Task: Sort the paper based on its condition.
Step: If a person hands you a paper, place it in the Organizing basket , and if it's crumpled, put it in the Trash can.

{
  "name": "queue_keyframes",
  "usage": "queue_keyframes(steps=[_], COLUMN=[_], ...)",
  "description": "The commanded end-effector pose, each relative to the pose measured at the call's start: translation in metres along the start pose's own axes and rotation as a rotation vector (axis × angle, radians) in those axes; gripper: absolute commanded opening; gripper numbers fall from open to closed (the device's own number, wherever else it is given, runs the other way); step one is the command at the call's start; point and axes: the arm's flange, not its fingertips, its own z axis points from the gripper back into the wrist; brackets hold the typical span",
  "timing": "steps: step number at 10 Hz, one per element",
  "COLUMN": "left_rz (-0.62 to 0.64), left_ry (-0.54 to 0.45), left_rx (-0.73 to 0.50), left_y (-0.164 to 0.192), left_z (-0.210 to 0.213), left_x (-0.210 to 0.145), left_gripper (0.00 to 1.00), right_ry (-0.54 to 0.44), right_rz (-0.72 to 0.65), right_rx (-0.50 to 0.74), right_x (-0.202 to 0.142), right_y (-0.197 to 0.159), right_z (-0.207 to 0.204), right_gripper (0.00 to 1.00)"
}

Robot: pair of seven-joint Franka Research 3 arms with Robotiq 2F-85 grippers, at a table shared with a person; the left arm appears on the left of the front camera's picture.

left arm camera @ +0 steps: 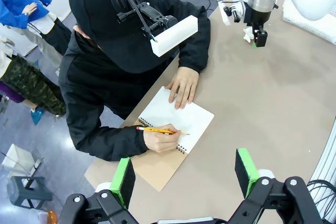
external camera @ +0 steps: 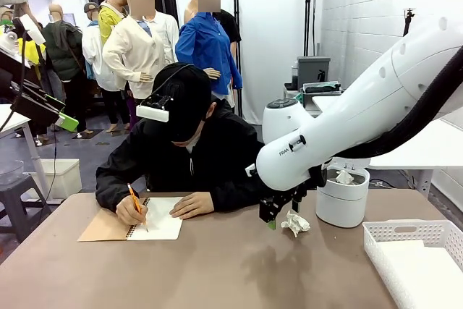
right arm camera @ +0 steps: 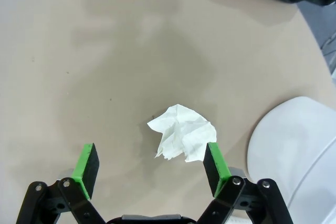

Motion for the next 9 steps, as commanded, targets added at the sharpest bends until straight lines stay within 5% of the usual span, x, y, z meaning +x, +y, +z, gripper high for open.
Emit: queue_keyframes(steps=[1,6,7,9], left_rz=[0.005,0.005,0.005,0.005], left_ry=[0.001,0.001,0.001,0.001], left_rx=[0.009,0.009,0.009,0.009], left_y=[-0.001,-0.001,-0.001,-0.001], left_z=[0.0,0.0,0.0,0.0], left_x=[0.0,0.0,0.0,0.0], left_gripper=[1.0,1.0,1.0,1.0], right_ry=[0.004,-0.011,-0.027,-0.024], right_rz=[-0.031,-0.034,-0.019,-0.014], right_rx=[-0.04,-0.063,-0.063,-0.067], right_x=[0.008,0.011,0.008,0.007], right_y=[-0.002,-0.01,-0.011,-0.012], right_z=[-0.012,-0.035,-0.036,-0.035], right_gripper=[1.0,1.0,0.88,0.49])
